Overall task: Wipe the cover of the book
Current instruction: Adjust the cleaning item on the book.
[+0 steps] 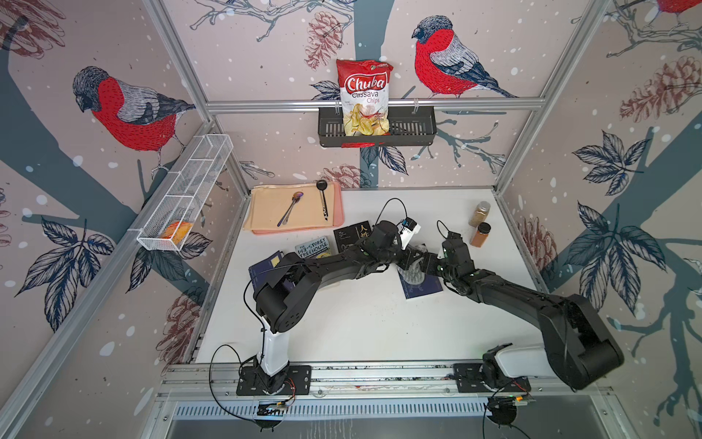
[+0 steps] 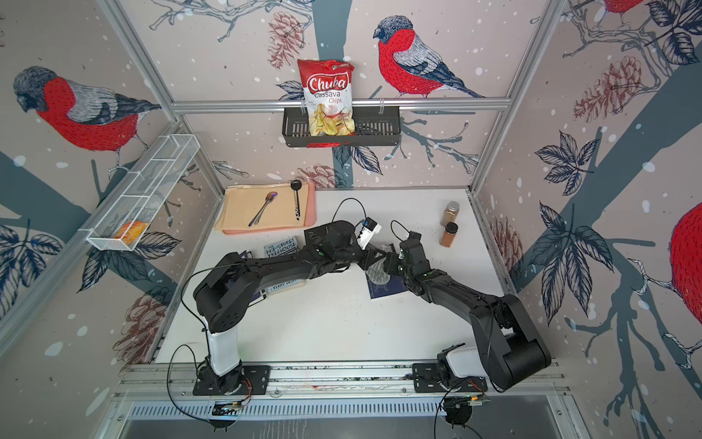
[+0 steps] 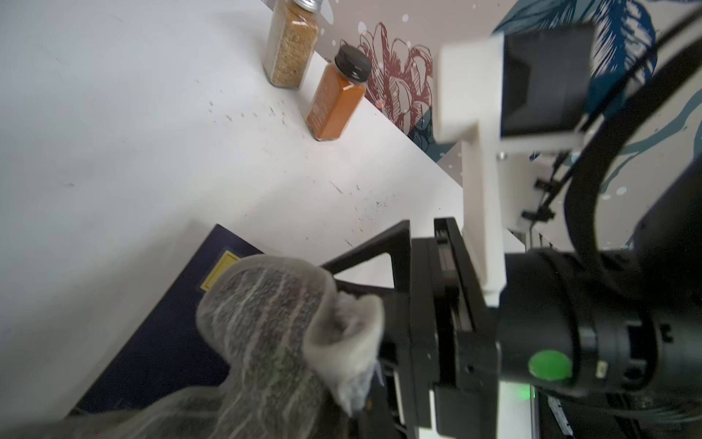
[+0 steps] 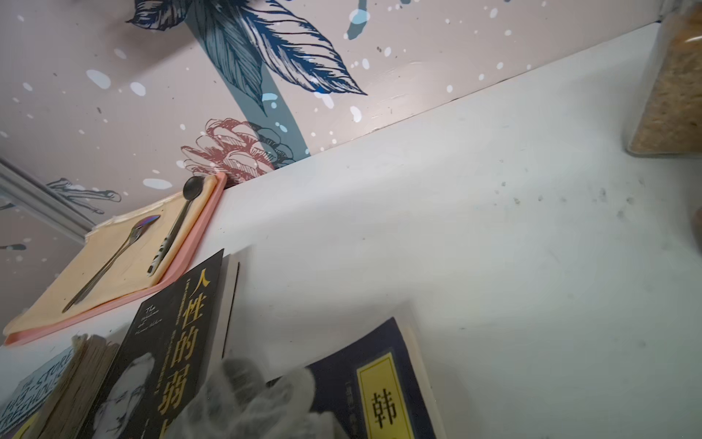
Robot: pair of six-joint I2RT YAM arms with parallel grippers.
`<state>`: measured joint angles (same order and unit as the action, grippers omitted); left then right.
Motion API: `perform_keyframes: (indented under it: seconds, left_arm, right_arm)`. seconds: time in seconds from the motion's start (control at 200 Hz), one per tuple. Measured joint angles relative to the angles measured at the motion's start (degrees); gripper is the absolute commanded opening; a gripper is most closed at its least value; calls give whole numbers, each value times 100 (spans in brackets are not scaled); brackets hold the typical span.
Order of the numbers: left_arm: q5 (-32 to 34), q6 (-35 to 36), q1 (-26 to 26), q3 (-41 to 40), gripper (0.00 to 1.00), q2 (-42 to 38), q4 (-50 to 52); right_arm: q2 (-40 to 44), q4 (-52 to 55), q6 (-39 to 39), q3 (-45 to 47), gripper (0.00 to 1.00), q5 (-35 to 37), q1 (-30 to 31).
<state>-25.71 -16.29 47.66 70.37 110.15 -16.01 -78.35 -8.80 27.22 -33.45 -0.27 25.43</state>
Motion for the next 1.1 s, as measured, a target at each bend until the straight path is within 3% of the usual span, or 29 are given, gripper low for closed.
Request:
perform_keyframes:
  seconds: [0.19, 0.35, 0.58, 0.675, 0.855, 1.101]
  left_arm:
    - [339, 125, 348, -372, 0, 188, -511]
    - [474, -13, 382, -758, 0, 424, -284]
    - [621, -90, 387, -597, 51, 671, -179]
    - [708, -149, 391, -769, 65, 433, -205]
    - [767, -179, 310, -1010, 78, -302, -162]
    - [398, -369, 61, -1547, 77, -1067, -273]
  right_arm:
    - [651, 728, 11, 186, 66, 417, -72]
    - [1316, 597, 15, 227, 67, 638, -149]
    - [1322, 625, 13, 289, 63, 603, -197]
    - [1241, 634, 13, 289, 62, 535, -195]
    - [1235, 590, 11, 341, 66, 273, -181]
    - [970, 409, -2, 350, 72, -68, -92]
